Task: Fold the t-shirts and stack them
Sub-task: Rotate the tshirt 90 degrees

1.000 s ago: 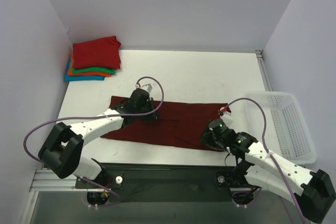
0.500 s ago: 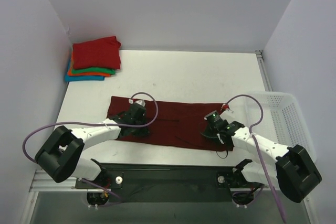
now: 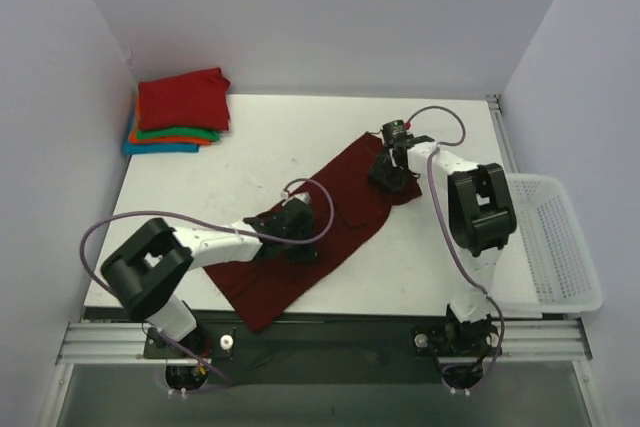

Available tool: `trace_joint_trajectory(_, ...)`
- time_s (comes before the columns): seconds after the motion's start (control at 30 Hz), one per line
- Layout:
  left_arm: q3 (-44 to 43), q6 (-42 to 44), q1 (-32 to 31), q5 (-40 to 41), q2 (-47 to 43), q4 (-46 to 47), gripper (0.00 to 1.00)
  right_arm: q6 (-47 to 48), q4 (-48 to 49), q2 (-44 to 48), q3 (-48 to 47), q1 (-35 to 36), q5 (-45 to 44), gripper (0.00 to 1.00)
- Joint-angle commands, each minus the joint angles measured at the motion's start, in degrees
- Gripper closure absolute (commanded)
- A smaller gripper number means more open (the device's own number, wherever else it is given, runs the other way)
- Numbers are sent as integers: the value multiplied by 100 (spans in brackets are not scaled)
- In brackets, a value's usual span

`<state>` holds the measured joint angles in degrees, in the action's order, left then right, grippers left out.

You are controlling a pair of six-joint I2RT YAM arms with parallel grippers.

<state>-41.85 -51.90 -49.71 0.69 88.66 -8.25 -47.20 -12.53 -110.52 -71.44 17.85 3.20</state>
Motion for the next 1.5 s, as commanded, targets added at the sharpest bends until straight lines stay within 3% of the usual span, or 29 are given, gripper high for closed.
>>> trace_joint_trajectory(0.0,-858,-330,-65,-709,905,745,89,808,-1328,-1364,-2053,0,891,64)
trace_joint_trajectory(0.1,-1913,-330,-74,-1035,1583,931,89,1220,-2226,-2306,-3909,-1,1147,63)
trace_joint_trajectory(0.17,-2326,-251,-56,-1097,1707,852,85,1432,-2315,-2378,-4193,8,1104,61)
trace_joint_trajectory(0.3,-2276,74,215,-1150,1261,834,75,2047,-2315,-1983,-4352,-9,649,55)
trace_joint_trajectory(0.5,-1679,838,322,-1001,347,53,70,2084,-2280,-999,-3712,35,-3,55)
trace_joint_trajectory(0.67,-958,1103,121,-843,-217,-352,83,1654,-1841,-287,-2412,122,-83,57)
trace_joint_trajectory(0.9,-255,858,-442,-483,-560,-458,88,1424,-1129,-206,-1303,333,190,64)
trace_joint_trajectory(1.13,-60,506,-715,-666,106,199,89,1398,-1040,-979,-1548,194,190,71)
trace_joint_trajectory(1.3,-735,269,-680,-930,1018,701,89,1617,-1155,-1621,-2285,-18,312,71)
trace_joint_trajectory(1.47,-1720,145,-434,-1343,1934,1167,89,1846,-1348,-2447,-3629,-272,672,69)
